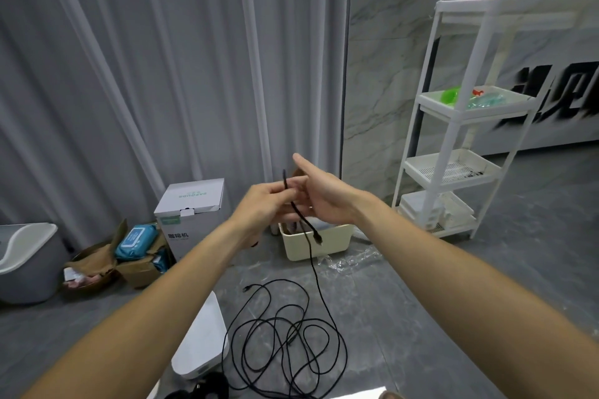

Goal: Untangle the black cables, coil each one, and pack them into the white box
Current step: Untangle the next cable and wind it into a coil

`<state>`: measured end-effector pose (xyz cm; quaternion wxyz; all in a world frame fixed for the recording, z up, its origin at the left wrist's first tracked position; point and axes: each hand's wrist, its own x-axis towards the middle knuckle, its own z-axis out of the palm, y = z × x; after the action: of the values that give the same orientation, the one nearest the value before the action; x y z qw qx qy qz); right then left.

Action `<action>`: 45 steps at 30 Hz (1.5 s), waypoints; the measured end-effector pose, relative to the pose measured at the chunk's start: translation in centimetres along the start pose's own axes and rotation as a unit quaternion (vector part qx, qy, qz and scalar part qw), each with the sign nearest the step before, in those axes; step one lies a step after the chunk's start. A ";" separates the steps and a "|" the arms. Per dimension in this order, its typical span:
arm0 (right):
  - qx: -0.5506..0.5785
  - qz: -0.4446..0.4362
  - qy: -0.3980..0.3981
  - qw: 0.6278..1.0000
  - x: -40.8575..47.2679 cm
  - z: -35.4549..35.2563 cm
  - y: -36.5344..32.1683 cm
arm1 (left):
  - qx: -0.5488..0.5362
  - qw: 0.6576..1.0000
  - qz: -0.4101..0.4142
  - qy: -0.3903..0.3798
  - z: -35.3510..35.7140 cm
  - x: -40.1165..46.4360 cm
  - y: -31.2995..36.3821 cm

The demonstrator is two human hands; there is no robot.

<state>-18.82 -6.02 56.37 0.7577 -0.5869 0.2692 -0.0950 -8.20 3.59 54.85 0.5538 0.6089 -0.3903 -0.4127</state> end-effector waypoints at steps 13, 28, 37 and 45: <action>0.074 -0.011 -0.110 0.991 -3.0 0.9 0.0 | -0.074 0.993 -0.007 0.086 -1.3 0.8 3.3; 0.248 -0.093 -0.168 0.950 -3.8 2.8 -0.4 | -0.236 0.970 -0.042 0.023 -1.0 -0.8 5.8; 0.217 -0.052 -0.191 0.956 -5.4 3.5 -2.0 | -0.227 0.972 -0.062 -0.032 -2.0 -1.2 5.9; 0.245 -0.052 -0.136 0.959 -5.2 4.3 -2.0 | -0.074 0.994 -0.058 0.049 -3.2 -1.7 5.6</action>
<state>-20.63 -0.64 60.56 0.9016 -0.4042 0.1010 -0.1163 -5.93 5.88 60.67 0.5906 0.6076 -0.2949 -0.4417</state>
